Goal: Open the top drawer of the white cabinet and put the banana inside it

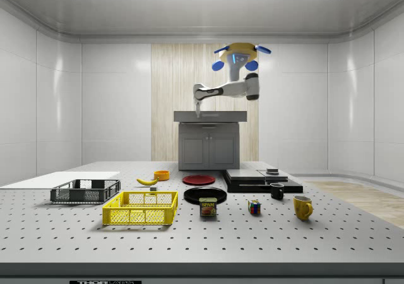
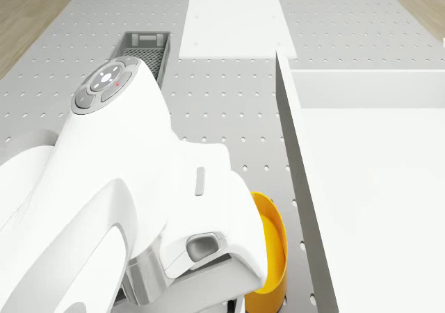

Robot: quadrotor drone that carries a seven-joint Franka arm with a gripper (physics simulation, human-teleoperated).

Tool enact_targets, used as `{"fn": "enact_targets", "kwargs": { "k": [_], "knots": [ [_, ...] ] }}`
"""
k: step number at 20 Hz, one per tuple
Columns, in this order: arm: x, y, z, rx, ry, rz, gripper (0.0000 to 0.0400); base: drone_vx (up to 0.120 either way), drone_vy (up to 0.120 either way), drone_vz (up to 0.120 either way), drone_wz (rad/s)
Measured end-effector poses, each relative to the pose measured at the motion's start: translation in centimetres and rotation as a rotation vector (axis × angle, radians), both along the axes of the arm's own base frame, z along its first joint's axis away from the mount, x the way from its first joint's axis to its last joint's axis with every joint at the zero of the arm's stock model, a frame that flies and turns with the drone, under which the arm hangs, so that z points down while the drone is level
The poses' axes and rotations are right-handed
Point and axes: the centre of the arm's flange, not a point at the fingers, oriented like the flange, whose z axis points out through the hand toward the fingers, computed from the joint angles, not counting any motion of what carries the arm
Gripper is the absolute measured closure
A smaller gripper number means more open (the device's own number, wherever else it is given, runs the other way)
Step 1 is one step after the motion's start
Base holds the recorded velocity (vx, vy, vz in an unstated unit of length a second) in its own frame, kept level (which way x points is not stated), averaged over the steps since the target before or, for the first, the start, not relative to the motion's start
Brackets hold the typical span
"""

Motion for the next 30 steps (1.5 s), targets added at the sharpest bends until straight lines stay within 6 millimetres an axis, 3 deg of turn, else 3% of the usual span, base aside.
{"fn": "enact_targets", "kwargs": {
  "k": [6,15,20,26,30],
  "knots": [
    [0.0,1.9,-0.4,0.188,0.003,0.0,0.0,0.12,0.12,0.0,0.0],
    [0.0,2.7,-0.5,0.265,0.005,-0.001,0.0,0.12,0.116,0.0,0.0],
    [0.0,2.8,-0.5,0.277,0.005,-0.001,0.0,0.12,0.0,0.0,0.0],
    [0.0,2.8,-0.5,0.282,0.005,-0.001,0.0,0.12,0.0,-0.107,0.0],
    [0.0,2.9,-0.5,0.283,0.005,-0.001,0.0,0.12,0.1,0.0,0.0]
  ]
}}
